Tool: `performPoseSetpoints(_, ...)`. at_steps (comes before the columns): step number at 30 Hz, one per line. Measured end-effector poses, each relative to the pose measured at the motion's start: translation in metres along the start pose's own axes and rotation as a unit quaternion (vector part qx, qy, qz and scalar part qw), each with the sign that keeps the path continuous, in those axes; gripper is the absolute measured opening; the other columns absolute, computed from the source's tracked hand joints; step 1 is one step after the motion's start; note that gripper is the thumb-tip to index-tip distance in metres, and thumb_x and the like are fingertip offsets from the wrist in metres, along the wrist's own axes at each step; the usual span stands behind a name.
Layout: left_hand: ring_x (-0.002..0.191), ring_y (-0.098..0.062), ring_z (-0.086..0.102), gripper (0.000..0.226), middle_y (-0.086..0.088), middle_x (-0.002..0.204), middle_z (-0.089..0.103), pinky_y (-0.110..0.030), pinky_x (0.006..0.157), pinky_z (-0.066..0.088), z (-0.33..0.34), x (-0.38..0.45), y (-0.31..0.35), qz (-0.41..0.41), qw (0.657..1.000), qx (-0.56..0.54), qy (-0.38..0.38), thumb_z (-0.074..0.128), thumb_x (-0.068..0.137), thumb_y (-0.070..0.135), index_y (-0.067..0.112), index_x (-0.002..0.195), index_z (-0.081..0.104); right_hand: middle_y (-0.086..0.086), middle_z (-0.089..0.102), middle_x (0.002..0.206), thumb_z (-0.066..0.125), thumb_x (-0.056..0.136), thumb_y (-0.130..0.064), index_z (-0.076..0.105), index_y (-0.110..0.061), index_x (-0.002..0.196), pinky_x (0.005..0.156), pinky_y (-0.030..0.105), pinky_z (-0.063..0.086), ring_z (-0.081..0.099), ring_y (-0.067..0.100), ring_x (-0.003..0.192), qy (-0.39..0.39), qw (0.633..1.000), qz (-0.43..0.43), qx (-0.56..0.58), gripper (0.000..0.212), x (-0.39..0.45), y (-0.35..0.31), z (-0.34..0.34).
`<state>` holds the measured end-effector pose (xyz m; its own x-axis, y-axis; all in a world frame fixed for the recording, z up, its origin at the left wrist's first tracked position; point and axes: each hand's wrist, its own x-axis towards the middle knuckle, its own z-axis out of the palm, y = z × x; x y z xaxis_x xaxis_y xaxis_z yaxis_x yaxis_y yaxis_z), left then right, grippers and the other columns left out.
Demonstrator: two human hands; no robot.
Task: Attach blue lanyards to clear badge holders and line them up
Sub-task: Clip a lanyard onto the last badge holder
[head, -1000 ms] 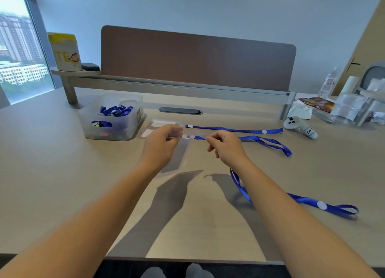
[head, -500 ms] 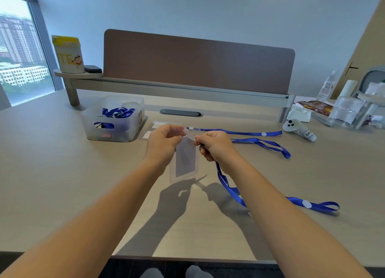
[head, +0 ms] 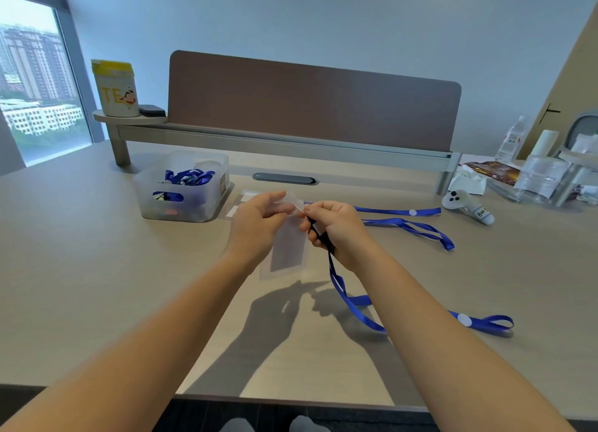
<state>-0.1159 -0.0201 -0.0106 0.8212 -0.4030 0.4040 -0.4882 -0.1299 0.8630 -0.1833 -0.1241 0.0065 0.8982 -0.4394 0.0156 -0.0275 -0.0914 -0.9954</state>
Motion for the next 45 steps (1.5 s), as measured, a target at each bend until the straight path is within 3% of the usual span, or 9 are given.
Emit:
performPoseSetpoints(3,0.106,-0.021,0.058,0.036,-0.014,0.120,0.063,-0.034,0.091,0.047,-0.001,0.000,0.002,-0.020,0.998,-0.050,-0.031,0.050,0.089,0.005,0.006,0.125,0.052,0.000,0.059,0.064,0.047,0.094,-0.016,0.061,-0.014,0.076,0.049,0.015,0.045,0.051,0.008,0.051,-0.004,1.000,-0.012,-0.003,0.023,0.000,0.001,0.001)
performPoseSetpoints(8,0.111,-0.025,0.057,0.035,-0.013,0.122,0.063,-0.026,0.090,0.044,-0.004,0.000,-0.001,0.085,0.993,0.086,-0.007,0.045,0.091,0.002,0.007,0.125,0.053,0.003,0.059,0.067,0.047,0.093,-0.015,0.060,-0.009,0.081,0.043,0.015,0.040,0.045,0.009,0.049,-0.005,0.999,0.010,0.038,0.019,0.000,-0.002,0.002)
performPoseSetpoints(14,0.076,-0.036,0.071,0.027,-0.021,0.090,0.074,-0.039,0.065,0.058,-0.018,0.001,-0.009,0.308,0.906,0.289,-0.013,0.053,0.078,-0.002,0.000,0.100,0.070,0.004,0.060,0.068,0.047,0.092,-0.031,0.056,-0.006,0.096,0.045,0.016,0.039,0.044,0.009,0.051,0.013,0.997,0.067,0.047,0.027,0.000,-0.006,0.006)
performPoseSetpoints(21,0.069,-0.032,0.073,0.029,-0.017,0.081,0.076,-0.043,0.057,0.059,-0.023,0.001,-0.014,0.354,0.861,0.363,-0.042,0.071,0.065,-0.007,0.002,0.092,0.072,0.004,0.059,0.067,0.051,0.091,-0.016,0.061,-0.005,0.085,0.048,0.017,0.040,0.046,0.009,0.053,0.010,0.997,0.071,0.011,0.016,0.001,-0.004,0.008)
performPoseSetpoints(26,0.080,-0.032,0.071,0.033,-0.016,0.095,0.074,-0.040,0.066,0.059,-0.020,0.002,-0.021,0.309,0.896,0.313,-0.058,0.057,0.077,-0.002,0.007,0.107,0.067,0.002,0.060,0.065,0.051,0.091,-0.014,0.061,-0.006,0.083,0.049,0.018,0.041,0.047,0.009,0.052,0.021,0.997,0.063,-0.029,0.015,0.003,-0.004,0.010)
performPoseSetpoints(29,0.098,-0.025,0.064,0.032,-0.008,0.110,0.069,-0.037,0.086,0.052,-0.019,0.000,-0.016,0.196,0.952,0.216,-0.097,0.058,0.086,0.012,0.013,0.117,0.061,0.000,0.060,0.061,0.050,0.090,-0.013,0.061,-0.009,0.074,0.050,0.018,0.040,0.048,0.008,0.051,0.016,0.997,0.035,-0.063,0.020,0.004,-0.002,0.010)
performPoseSetpoints(32,0.089,-0.017,0.060,0.025,-0.001,0.092,0.063,-0.027,0.082,0.049,-0.018,0.001,-0.006,0.074,0.985,0.093,-0.121,0.055,0.088,0.016,0.007,0.109,0.063,-0.001,0.059,0.061,0.051,0.091,-0.013,0.059,-0.012,0.068,0.051,0.017,0.040,0.048,0.007,0.051,-0.003,0.994,0.006,-0.108,0.024,0.003,0.001,0.010)
performPoseSetpoints(39,0.067,-0.011,0.052,0.024,-0.001,0.073,0.058,-0.018,0.063,0.044,-0.018,0.014,0.004,-0.062,0.986,0.081,-0.132,0.055,0.087,0.016,-0.001,0.098,0.066,-0.002,0.060,0.067,0.049,0.092,-0.011,0.063,-0.001,0.096,0.052,0.017,0.040,0.050,0.007,0.056,-0.031,0.986,-0.026,-0.163,0.019,0.004,-0.001,0.013)
performPoseSetpoints(45,0.089,-0.024,0.058,0.024,-0.008,0.090,0.060,-0.035,0.084,0.051,-0.023,0.017,0.012,-0.065,0.976,0.139,-0.154,0.055,0.087,0.015,0.001,0.103,0.067,-0.003,0.059,0.068,0.050,0.091,-0.009,0.062,0.004,0.103,0.046,0.008,0.040,0.050,0.005,0.057,-0.032,0.982,-0.050,-0.178,0.021,0.002,0.001,0.016)
